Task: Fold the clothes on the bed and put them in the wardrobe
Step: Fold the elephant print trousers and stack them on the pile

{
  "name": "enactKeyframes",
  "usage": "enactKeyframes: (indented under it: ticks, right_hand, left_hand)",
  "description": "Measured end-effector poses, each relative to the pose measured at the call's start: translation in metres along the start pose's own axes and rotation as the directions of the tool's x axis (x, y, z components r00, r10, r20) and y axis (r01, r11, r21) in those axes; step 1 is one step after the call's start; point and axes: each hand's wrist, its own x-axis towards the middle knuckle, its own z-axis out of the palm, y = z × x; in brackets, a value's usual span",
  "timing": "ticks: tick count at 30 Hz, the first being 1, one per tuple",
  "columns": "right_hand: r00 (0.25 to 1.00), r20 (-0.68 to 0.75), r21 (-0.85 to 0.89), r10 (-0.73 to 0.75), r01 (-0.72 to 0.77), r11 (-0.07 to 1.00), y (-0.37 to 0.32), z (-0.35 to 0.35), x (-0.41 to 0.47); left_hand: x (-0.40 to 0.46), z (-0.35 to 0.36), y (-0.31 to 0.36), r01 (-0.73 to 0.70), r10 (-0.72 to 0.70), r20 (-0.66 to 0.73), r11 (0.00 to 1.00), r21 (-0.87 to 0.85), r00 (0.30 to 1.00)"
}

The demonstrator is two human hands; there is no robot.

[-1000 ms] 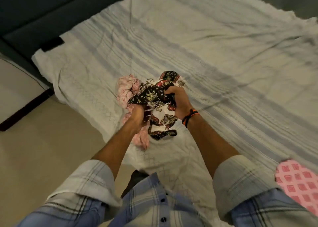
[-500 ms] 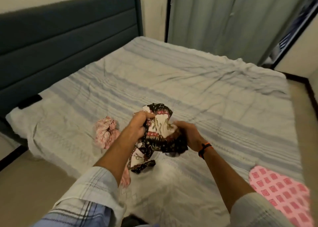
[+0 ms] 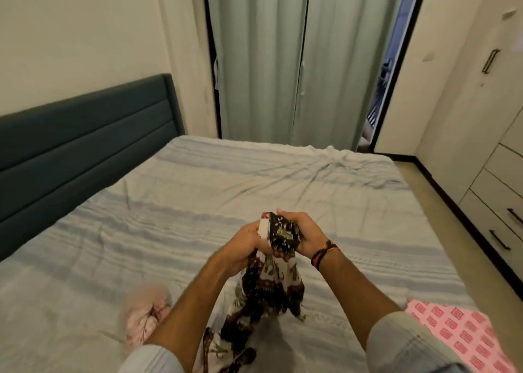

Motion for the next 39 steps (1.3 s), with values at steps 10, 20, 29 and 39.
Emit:
enactKeyframes:
  ticks: [10, 20, 29, 39]
  right_hand:
    - [0.948, 0.087, 0.115, -0.306, 0.295, 0.948, -0.059, 0.031, -0.004]
    - [0.872, 0.162, -0.170, -0.462, 0.486, 0.858, -0.102, 0.012, -0.037]
    - [0.914, -0.049, -0.260, -0.402, 0.377, 0.889, -0.157, 0.003, -0.053]
    - [0.847, -0.066, 0.090, -0.528, 0.532, 0.842, -0.246, 0.008, -0.069]
  left_hand:
    - [0.030, -0.032, 0.021, 0.106, -0.079, 0.073, 0.822, -0.560, 0.994]
    - [0.090, 0.025, 0.128, 0.031, -0.133, -0.127, 0.800, -0.599, 0.983]
    - [0.099, 0.087, 0.175, -0.222, 0.249, -0.176, 0.962, 0.159, 0.953]
    - [0.090, 0.089, 0.196, -0.233, 0.226, 0.057, 0.931, 0.282, 0.972]
